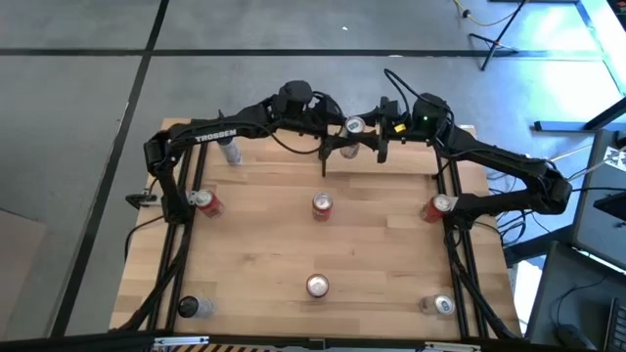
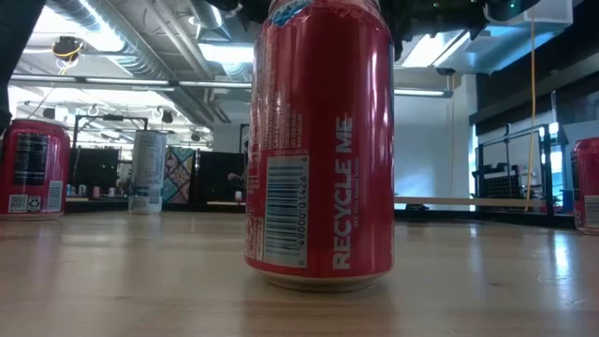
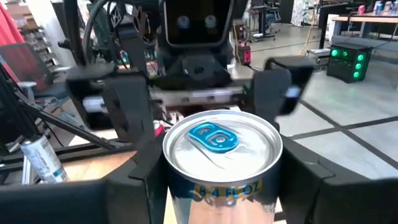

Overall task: Place canned beverage on shelf
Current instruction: Put the top blue soda can on the shelf

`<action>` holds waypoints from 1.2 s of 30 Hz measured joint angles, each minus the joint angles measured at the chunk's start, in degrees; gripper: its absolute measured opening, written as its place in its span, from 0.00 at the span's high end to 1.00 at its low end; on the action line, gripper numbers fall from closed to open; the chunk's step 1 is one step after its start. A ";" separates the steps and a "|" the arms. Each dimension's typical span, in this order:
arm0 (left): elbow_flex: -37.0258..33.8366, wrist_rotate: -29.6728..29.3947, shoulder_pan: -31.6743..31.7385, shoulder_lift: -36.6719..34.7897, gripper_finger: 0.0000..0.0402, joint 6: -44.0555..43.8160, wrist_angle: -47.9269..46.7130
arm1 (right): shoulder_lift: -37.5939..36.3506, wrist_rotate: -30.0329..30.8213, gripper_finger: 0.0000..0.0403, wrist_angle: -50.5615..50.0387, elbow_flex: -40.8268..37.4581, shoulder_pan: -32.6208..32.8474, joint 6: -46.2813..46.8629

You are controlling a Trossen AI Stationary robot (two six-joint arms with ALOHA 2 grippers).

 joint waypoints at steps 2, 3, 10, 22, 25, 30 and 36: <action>0.00 -0.68 0.22 -1.78 0.26 -1.37 -2.66 | 0.00 0.22 0.49 -0.01 0.00 -0.06 -0.09; 0.00 -1.45 0.36 -2.71 0.26 -1.68 -4.31 | 0.00 -0.07 0.49 -0.09 0.00 -0.07 -0.05; 0.00 -5.95 0.24 -9.28 0.27 -0.63 -18.73 | 0.00 0.66 0.49 -2.04 0.00 -0.07 0.20; -0.05 5.24 3.89 -13.04 0.26 8.65 -31.13 | 3.67 5.99 0.49 -3.68 0.02 -0.07 0.24; -0.11 8.14 5.35 -13.25 0.26 10.14 -33.32 | 5.08 5.99 0.49 -3.60 0.03 -0.07 0.26; -1.47 10.78 7.37 -14.96 0.26 10.75 -34.77 | 5.60 6.86 0.49 -3.33 0.04 -0.07 -0.39; -12.45 8.48 9.76 -22.75 0.26 7.65 -26.57 | 5.60 7.24 0.48 -3.53 0.09 -0.63 -1.51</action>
